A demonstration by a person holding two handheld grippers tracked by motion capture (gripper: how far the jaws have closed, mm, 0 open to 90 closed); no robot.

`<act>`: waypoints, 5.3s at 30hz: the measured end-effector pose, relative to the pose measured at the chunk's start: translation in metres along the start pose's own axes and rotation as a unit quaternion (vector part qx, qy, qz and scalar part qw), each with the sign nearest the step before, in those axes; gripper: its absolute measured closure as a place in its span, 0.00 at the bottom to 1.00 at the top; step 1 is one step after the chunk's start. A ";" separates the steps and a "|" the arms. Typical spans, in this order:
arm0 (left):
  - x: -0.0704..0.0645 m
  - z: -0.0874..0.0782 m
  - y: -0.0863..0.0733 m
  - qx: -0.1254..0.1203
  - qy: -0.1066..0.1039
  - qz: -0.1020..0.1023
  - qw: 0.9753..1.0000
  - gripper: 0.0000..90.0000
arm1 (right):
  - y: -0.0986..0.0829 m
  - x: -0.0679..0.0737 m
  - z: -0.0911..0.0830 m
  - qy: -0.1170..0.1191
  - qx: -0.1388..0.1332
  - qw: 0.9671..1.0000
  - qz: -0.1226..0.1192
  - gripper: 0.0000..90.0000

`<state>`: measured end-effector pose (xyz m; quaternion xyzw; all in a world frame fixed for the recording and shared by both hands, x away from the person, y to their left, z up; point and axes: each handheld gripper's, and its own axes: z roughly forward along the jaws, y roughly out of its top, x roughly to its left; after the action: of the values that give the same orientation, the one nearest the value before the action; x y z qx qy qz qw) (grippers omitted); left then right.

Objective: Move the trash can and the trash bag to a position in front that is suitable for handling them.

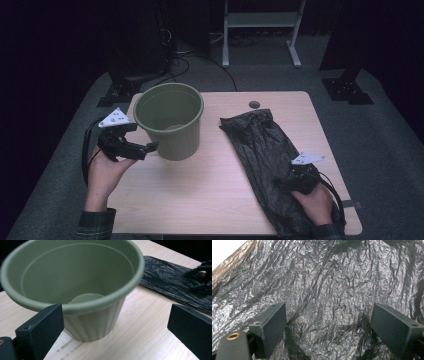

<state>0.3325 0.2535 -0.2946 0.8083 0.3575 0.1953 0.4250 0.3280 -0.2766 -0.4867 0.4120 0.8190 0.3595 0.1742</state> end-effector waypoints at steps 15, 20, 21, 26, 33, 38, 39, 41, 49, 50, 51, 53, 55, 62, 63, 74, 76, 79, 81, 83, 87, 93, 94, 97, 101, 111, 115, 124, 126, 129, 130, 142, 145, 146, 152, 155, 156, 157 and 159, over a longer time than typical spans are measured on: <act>0.037 0.014 0.012 0.001 0.012 -0.031 0.999 0.00 | 0.000 0.000 0.000 0.000 0.000 1.000 0.000 0.14; 0.047 0.023 0.015 0.008 0.020 -0.036 0.999 0.00 | 0.000 0.000 0.000 0.000 0.000 1.000 0.000 0.14; 0.052 0.025 0.016 0.013 0.027 -0.037 0.999 0.00 | 0.000 0.000 0.000 0.000 0.000 1.000 0.000 0.14; 0.063 0.033 0.017 0.020 0.037 -0.045 0.998 0.00 | 0.000 0.000 0.000 0.000 0.000 1.000 0.000 0.14; 0.071 0.042 0.015 0.027 0.038 -0.057 0.997 0.00 | 0.000 0.000 0.000 0.000 0.000 1.000 0.000 0.14; 0.073 0.047 0.013 0.029 0.042 -0.060 0.997 0.00 | 0.000 0.000 0.000 0.000 0.000 1.000 0.000 0.14; 0.074 0.047 0.013 0.031 0.042 -0.060 0.997 0.00 | 0.000 0.000 0.000 0.000 0.000 1.000 0.001 0.14; 0.076 0.049 0.012 0.031 0.039 -0.065 0.997 0.00 | 0.000 0.000 0.000 0.000 0.000 1.000 0.000 0.14; 0.080 0.054 0.011 0.034 0.040 -0.072 0.996 0.00 | 0.000 0.000 0.000 0.000 0.000 1.000 0.000 0.14; 0.080 0.055 0.011 0.035 0.038 -0.075 0.996 0.00 | 0.000 0.000 0.000 0.000 0.000 1.000 0.000 0.14; 0.080 0.055 0.011 0.036 0.032 -0.077 0.996 0.00 | 0.000 0.000 0.000 0.000 0.000 1.000 0.000 0.14; 0.078 0.056 0.011 0.037 0.037 -0.074 0.996 0.00 | 0.000 0.000 0.000 0.000 0.000 1.000 0.000 0.14; 0.077 0.056 0.011 0.034 0.034 -0.074 0.996 0.00 | 0.000 0.000 0.000 0.000 0.000 1.000 0.000 0.14; 0.068 0.059 0.011 0.029 0.022 -0.069 0.997 0.00 | 0.000 0.000 0.000 0.000 0.000 1.000 0.000 0.14; 0.068 0.059 0.011 0.029 0.022 -0.069 0.997 0.00 | 0.000 0.000 0.000 0.000 0.000 1.000 0.000 0.14; 0.046 0.062 0.009 0.016 0.001 -0.067 0.998 0.00 | 0.000 0.000 0.000 0.000 0.000 1.000 0.001 0.14; 0.041 0.062 0.008 0.016 -0.007 -0.071 0.997 0.00 | 0.000 0.000 0.000 -0.001 0.000 1.000 0.000 0.14; 0.034 0.062 0.008 0.014 -0.011 -0.065 0.998 0.00 | 0.000 0.000 0.000 -0.001 0.000 1.000 0.000 0.14; 0.029 0.063 0.008 0.015 -0.016 -0.061 0.998 0.00 | 0.000 0.000 0.000 -0.001 0.000 1.000 0.000 0.14; 0.026 0.063 0.008 0.016 -0.017 -0.057 0.998 0.00 | 0.000 0.000 0.000 -0.001 0.000 1.000 -0.001 0.14; 0.011 0.064 0.007 0.010 -0.031 -0.047 0.998 0.00 | 0.000 0.000 0.000 -0.001 0.000 1.000 0.000 0.14; -0.006 0.067 0.007 0.019 -0.039 -0.030 0.999 0.00 | 0.000 0.000 0.000 -0.001 0.000 1.000 -0.001 0.14; -0.009 0.068 0.007 0.019 -0.043 -0.031 0.998 0.00 | 0.000 0.000 0.000 -0.001 -0.001 1.000 -0.001 0.14; -0.014 0.068 0.007 0.019 -0.047 -0.028 0.998 0.00 | 0.000 0.000 0.000 -0.001 0.000 1.000 0.000 0.14; -0.024 0.069 0.007 0.015 -0.051 -0.027 0.998 0.00 | 0.000 0.000 0.000 -0.001 0.000 1.000 0.000 0.14; -0.042 0.069 0.007 0.013 -0.062 -0.021 0.998 0.00 | 0.000 0.000 0.000 -0.001 0.000 1.000 0.000 0.14; -0.055 0.069 0.004 0.005 -0.067 -0.025 0.997 0.00 | 0.000 0.000 0.000 -0.001 0.000 1.000 0.001 0.14; -0.076 0.065 0.003 0.011 -0.081 -0.010 0.997 0.01 | 0.000 0.000 0.000 -0.001 0.000 1.000 0.000 0.14; -0.076 0.064 0.003 0.011 -0.079 -0.009 0.997 0.01 | 0.000 0.000 0.000 -0.001 0.000 1.000 0.000 0.14; -0.074 0.061 0.004 0.007 -0.079 -0.010 0.997 0.01 | 0.000 0.000 0.000 -0.001 0.000 1.000 0.000 0.14; -0.072 0.060 0.005 0.005 -0.073 -0.004 0.997 0.01 | 0.000 0.000 0.000 -0.001 0.000 1.000 0.000 0.14; -0.061 0.035 0.016 -0.016 -0.059 -0.005 0.998 0.01 | 0.000 0.000 0.000 -0.001 0.000 1.000 0.000 0.14; -0.060 0.029 0.014 -0.015 -0.056 -0.003 0.998 0.01 | 0.000 0.000 0.000 -0.001 0.000 1.000 0.000 0.14; -0.060 0.027 0.012 -0.017 -0.056 -0.005 0.998 0.01 | 0.000 0.000 0.000 -0.001 0.000 1.000 0.000 0.14; -0.058 0.013 0.002 -0.021 -0.046 -0.005 0.999 0.01 | 0.000 0.000 0.000 -0.001 0.000 1.000 0.000 0.14; -0.057 0.008 -0.003 -0.022 -0.043 -0.009 0.999 0.01 | 0.000 0.000 0.000 -0.001 0.000 1.000 0.000 0.14; -0.057 0.006 -0.005 -0.023 -0.042 -0.010 0.999 0.01 | 0.000 0.000 0.000 -0.001 0.000 1.000 0.000 0.14; -0.057 0.005 -0.007 -0.022 -0.041 -0.011 0.999 0.01 | 0.000 0.000 0.000 -0.001 0.000 1.000 0.000 0.14; -0.057 0.001 -0.013 -0.025 -0.043 -0.012 0.999 0.01 | 0.000 0.000 0.000 -0.001 0.000 1.000 0.000 0.14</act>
<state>0.2897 0.2160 -0.3068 0.8005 0.3437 0.1638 0.4628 0.3277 -0.2766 -0.4867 0.4123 0.8188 0.3590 0.1751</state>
